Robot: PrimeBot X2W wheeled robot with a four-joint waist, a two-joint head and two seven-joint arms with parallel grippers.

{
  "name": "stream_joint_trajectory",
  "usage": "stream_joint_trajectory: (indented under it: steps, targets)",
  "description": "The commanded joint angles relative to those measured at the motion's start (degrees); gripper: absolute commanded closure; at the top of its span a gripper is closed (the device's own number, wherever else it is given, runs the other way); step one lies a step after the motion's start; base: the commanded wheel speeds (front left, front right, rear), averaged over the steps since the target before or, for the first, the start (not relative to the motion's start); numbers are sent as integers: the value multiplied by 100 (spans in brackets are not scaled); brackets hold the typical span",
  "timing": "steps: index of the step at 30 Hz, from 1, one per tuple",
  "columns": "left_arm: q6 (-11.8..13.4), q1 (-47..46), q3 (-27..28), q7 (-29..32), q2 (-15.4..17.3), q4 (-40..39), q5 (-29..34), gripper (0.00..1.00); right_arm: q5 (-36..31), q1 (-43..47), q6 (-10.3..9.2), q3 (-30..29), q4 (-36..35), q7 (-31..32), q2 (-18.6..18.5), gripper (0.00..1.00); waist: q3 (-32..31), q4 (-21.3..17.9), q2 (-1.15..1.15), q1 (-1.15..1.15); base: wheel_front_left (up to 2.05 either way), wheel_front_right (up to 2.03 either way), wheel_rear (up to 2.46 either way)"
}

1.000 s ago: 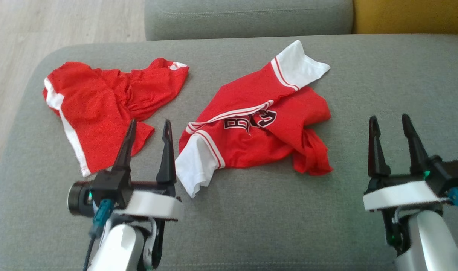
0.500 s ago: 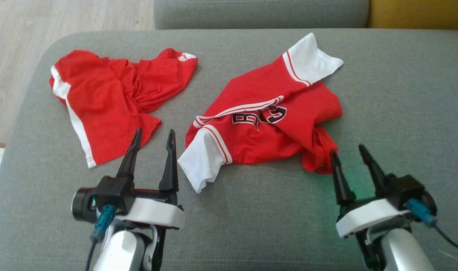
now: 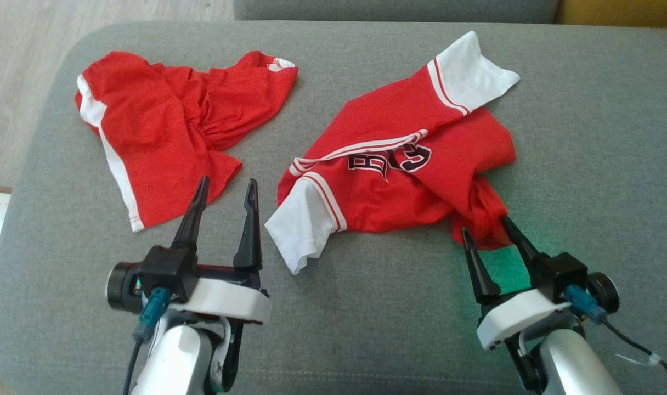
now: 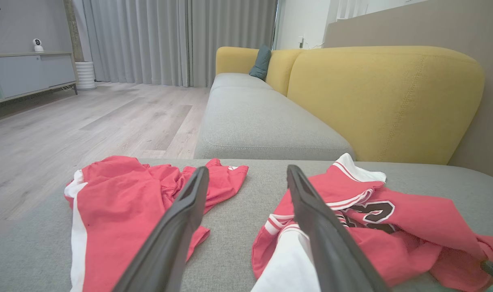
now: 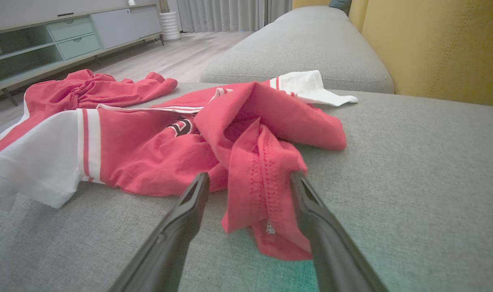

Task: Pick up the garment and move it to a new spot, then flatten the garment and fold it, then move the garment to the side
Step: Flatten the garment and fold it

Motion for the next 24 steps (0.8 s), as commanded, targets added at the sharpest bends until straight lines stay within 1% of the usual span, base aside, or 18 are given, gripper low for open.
stream_joint_trajectory:
  steps: [1,2,3,4,5,12,19,21,24]
  targets:
    - [31,-237,190,-29,-17,-153,7,0,-43,-194,-5,98,-134,-81,-9,0,7,7,0,0,0,0,0]
    - [37,-241,187,-29,-17,-147,2,0,-34,-211,-5,84,-113,-91,-9,0,12,10,0,0,0,0,0]
    - [42,-243,184,-29,-17,-141,-2,0,-27,-225,-5,67,-91,-98,-9,34,14,12,0,0,0,0,0]
    - [48,-244,179,-29,-17,-136,-6,0,-18,-237,-5,41,-67,-101,-9,82,12,12,0,0,0,0,0]
    - [54,-244,175,-29,-17,-133,-9,0,-23,-249,-5,12,-49,-106,-9,100,10,11,0,0,0,0,0]
    - [84,-228,163,-29,-18,-103,-42,0,-64,-284,-5,-243,-107,-116,-8,100,-54,-51,0,0,0,0,0]
    - [88,-188,152,-29,-18,-76,-62,0,-71,-416,-5,-695,-561,122,-32,100,-166,-136,0,0,0,0,0]
    - [93,-176,130,-29,-18,-73,-69,0,0,-520,-5,-852,-707,279,-114,100,-187,-141,0,0,0,0,0]
    - [102,-185,71,-29,-18,-71,-88,0,12,-729,-5,-1057,-846,526,-420,100,-194,-110,0,0,0,0,0]
